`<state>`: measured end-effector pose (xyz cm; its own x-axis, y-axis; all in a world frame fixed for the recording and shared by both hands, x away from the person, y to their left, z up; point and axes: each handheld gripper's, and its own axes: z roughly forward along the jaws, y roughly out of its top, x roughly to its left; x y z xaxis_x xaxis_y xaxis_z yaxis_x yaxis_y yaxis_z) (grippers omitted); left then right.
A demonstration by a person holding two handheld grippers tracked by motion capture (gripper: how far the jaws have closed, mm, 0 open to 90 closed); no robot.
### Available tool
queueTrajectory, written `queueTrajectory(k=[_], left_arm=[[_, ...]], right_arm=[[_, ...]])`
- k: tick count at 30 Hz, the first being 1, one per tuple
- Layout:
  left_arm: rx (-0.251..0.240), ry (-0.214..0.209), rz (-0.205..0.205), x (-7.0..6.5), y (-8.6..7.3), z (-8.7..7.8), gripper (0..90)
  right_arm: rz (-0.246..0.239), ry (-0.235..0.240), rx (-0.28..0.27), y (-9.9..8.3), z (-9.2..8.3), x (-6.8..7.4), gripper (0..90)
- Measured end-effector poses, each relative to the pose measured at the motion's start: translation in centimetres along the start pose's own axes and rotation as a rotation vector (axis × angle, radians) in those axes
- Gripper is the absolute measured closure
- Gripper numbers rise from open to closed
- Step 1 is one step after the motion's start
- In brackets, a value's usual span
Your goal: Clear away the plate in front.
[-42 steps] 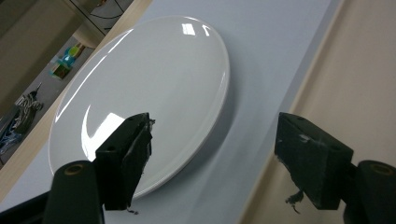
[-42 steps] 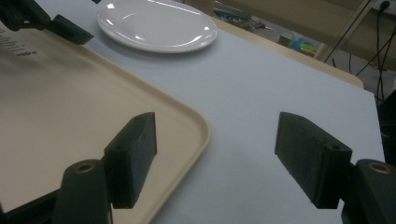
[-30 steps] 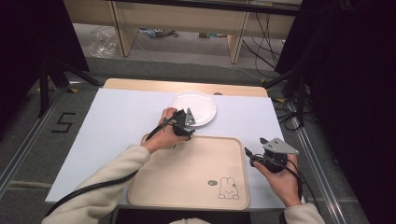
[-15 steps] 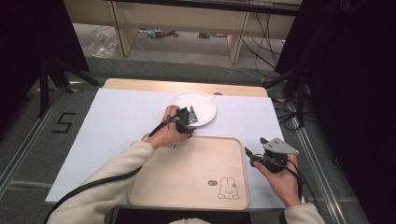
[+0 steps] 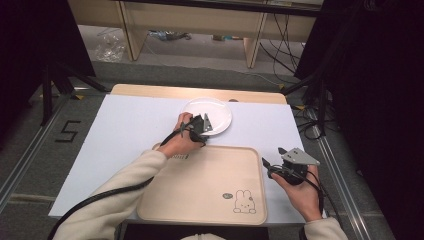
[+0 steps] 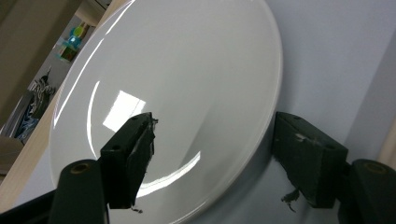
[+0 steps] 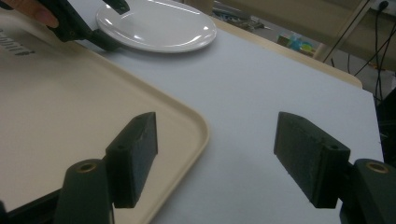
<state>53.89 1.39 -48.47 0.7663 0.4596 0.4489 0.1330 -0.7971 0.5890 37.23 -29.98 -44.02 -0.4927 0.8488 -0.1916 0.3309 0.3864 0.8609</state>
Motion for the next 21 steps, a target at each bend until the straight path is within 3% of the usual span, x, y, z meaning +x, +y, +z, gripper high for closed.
queueTrajectory(k=[3, 13, 21], left_arm=[[0.003, 0.012, 0.007, 0.07, 0.07, 0.08, 30.3], [0.009, -0.049, -0.007, 0.13, 0.13, 0.07, 42.3], [0.015, -0.072, -0.009, 0.31, 0.13, 0.02, 48.5]], right_arm=[[0.0, 0.001, 0.0, 0.0, -0.01, 0.0, 31.2], [-0.001, 0.002, 0.002, 0.02, 0.0, 0.06, 31.8], [0.0, 0.004, 0.002, 0.0, 0.0, 0.05, 32.2]])
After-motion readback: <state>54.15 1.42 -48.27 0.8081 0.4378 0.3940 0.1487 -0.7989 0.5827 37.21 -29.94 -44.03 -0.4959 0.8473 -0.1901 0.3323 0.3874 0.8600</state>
